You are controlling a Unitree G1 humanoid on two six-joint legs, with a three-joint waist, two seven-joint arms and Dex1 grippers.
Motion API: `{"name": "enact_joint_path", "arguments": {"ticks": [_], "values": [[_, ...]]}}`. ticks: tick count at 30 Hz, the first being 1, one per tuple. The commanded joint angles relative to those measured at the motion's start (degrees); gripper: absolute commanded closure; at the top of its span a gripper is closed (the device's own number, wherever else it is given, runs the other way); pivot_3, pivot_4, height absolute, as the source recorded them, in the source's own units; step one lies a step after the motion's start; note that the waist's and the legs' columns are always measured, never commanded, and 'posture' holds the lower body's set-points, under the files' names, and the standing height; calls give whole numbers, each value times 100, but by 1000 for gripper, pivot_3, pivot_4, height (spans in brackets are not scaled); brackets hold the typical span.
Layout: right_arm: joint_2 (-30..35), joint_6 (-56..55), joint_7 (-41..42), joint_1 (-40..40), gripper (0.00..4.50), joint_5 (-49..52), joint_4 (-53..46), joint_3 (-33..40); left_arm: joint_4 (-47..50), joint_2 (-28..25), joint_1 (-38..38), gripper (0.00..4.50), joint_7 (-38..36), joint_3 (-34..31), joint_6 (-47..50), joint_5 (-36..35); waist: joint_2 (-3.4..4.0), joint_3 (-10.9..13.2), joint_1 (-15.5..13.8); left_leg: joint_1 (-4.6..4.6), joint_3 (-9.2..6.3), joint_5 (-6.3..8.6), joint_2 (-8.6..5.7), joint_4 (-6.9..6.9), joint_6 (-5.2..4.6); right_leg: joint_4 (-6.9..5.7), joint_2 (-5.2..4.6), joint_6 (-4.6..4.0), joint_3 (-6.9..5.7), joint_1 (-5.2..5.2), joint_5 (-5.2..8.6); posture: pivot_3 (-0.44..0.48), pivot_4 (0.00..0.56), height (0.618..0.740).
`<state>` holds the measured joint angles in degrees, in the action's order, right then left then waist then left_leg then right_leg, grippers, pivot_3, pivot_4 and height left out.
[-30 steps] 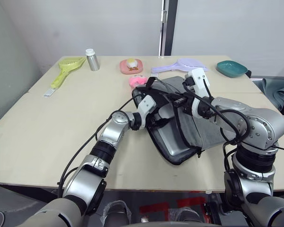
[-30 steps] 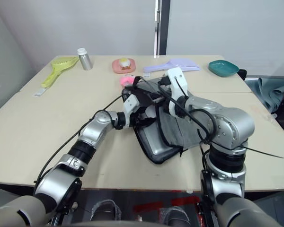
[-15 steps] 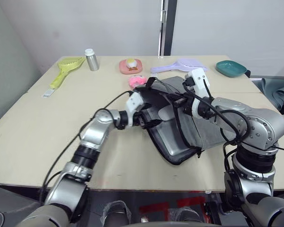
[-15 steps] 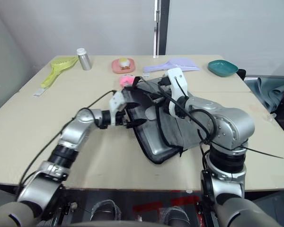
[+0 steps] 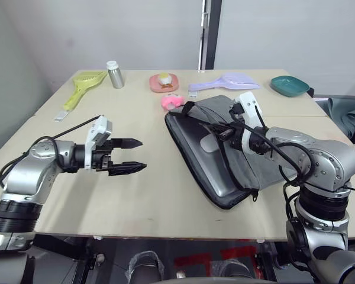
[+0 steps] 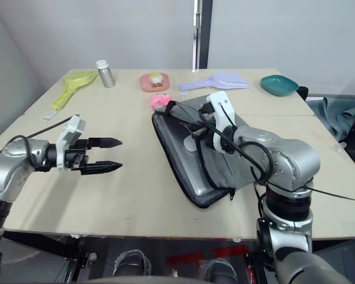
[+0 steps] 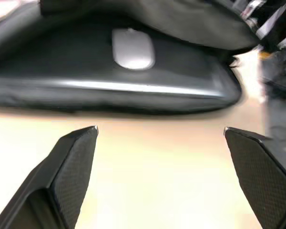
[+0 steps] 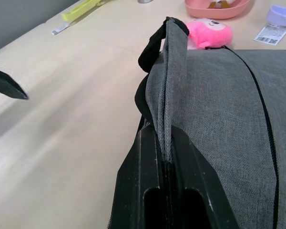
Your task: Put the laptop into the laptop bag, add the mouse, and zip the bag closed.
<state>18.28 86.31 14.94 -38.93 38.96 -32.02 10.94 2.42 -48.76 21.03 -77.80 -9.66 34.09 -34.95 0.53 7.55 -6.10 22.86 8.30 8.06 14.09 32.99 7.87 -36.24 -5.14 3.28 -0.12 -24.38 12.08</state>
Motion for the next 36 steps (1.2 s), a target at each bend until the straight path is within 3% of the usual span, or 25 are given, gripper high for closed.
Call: {"name": "enact_joint_path", "arguments": {"ticks": [1, 8, 13, 19, 25, 31, 36], "values": [[188, -199, 389, 15, 4500, 311, -278, 29, -239, -169, 128, 49, -155, -475, 101, -405, 0, 0, 12, -1, 1, 0, 0, 1, 0, -2, 0, 1, 2, 0, 0, 0, 150, 740], [868, -336, 1155, 435, 4500, 872, -757, -240, -1005, -104, 593, 49, -214, -428, 243, -511, -1, -1, 10, 0, 1, 0, -1, -2, 0, 4, 1, 4, 2, 1, -2, 0, 150, 740], [1626, -826, 1703, 962, 4500, 908, -1069, -722, -1337, -428, 540, 49, -864, 42, -195, 7, -2, -1, 23, -1, 0, 0, 4, -9, 0, 5, 5, 16, 1, 1, -9, 0, 150, 740], [2026, -1454, 1829, 1128, 4500, 530, -696, -1105, -1732, -337, 995, 49, -1009, 329, -818, 411, -7, -4, 6, -5, -1, 0, 4, 10, -2, -8, 2, 1, 5, 6, -1, 0, 150, 740], [2804, -1847, 2590, 1741, 2439, 688, -879, -1150, -2003, -238, 1109, 0, -1289, 682, -2386, 1117, -8, -5, -10, -7, -2, 0, 0, 25, -6, -23, -6, 0, 14, 12, -1, 0, 150, 740], [3519, -1985, 2933, 2602, 390, 1140, -907, 560, -3290, 181, 1798, 0, -1443, 1079, -4306, 1826, -11, -6, -85, -5, -3, 4, 0, 34, -20, -27, -6, -1, 20, 12, -1, 0, 150, 740], [3459, -1939, 2836, 3744, 390, 1569, -1388, 2467, -5038, 916, 2837, 0, -1292, 1325, -5406, 2312, -15, -8, -255, -4, -3, 17, -1, 50, -52, -39, -10, -2, 22, 12, 0, 0, 150, 740]]}}
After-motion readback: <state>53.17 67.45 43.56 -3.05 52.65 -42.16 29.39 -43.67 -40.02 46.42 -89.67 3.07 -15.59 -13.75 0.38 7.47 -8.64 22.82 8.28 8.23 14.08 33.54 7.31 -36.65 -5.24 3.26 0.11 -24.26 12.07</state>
